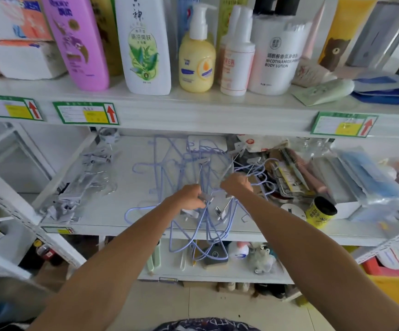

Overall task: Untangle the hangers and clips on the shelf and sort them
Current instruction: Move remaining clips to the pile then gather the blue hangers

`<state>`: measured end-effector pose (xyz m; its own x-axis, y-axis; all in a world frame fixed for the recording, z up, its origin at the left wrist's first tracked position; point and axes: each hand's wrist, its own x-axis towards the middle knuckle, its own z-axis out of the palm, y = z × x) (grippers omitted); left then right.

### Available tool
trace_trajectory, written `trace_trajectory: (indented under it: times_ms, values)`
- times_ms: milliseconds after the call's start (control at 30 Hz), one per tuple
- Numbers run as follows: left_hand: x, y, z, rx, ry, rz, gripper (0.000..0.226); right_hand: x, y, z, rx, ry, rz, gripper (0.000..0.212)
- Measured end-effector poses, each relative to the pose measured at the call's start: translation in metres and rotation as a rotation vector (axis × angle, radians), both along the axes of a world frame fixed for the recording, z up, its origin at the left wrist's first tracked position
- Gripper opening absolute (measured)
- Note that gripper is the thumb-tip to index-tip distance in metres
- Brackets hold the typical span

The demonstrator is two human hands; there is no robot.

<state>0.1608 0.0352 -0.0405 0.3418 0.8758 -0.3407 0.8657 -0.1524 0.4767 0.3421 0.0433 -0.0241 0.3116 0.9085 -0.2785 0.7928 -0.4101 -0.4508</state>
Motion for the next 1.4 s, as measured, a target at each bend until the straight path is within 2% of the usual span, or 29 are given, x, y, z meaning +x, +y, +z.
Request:
trace_trajectory:
  times_ms: [100,200,333,533,667,767,1000,1233,1400]
  values:
    - [-0.005,-0.001,-0.005,0.010,-0.027,0.047,0.042,0.008,0.000,0.012,0.081,0.012,-0.087,0.023]
    - [-0.006,0.001,-0.003,0.053,-0.063,0.075,0.033,0.011,-0.003,0.018,0.130,-0.032,-0.106,0.016]
    - [-0.001,0.002,0.001,0.083,-0.056,0.055,0.029,0.002,-0.011,0.013,0.170,-0.082,-0.112,0.021]
    - [0.008,0.007,-0.002,0.196,-0.162,0.054,0.031,-0.023,-0.016,-0.003,0.253,0.142,-0.151,0.030]
    - [0.014,0.014,-0.013,0.166,-0.090,0.065,0.030,-0.025,-0.026,-0.009,0.297,0.307,-0.185,0.032]
    - [0.016,0.014,-0.019,0.142,-0.086,0.062,0.018,-0.024,-0.042,-0.003,0.337,0.312,-0.180,0.031]
    - [0.011,0.011,-0.028,0.220,-0.200,0.106,0.022,-0.027,-0.036,-0.009,0.348,0.339,-0.188,0.029]
    - [0.007,0.020,-0.038,0.211,-0.225,0.113,0.032,-0.029,-0.009,-0.002,0.282,0.503,-0.307,0.020]
    - [0.009,0.022,-0.034,0.209,-0.269,0.124,0.030,-0.018,0.009,-0.004,0.300,0.611,-0.413,0.011]
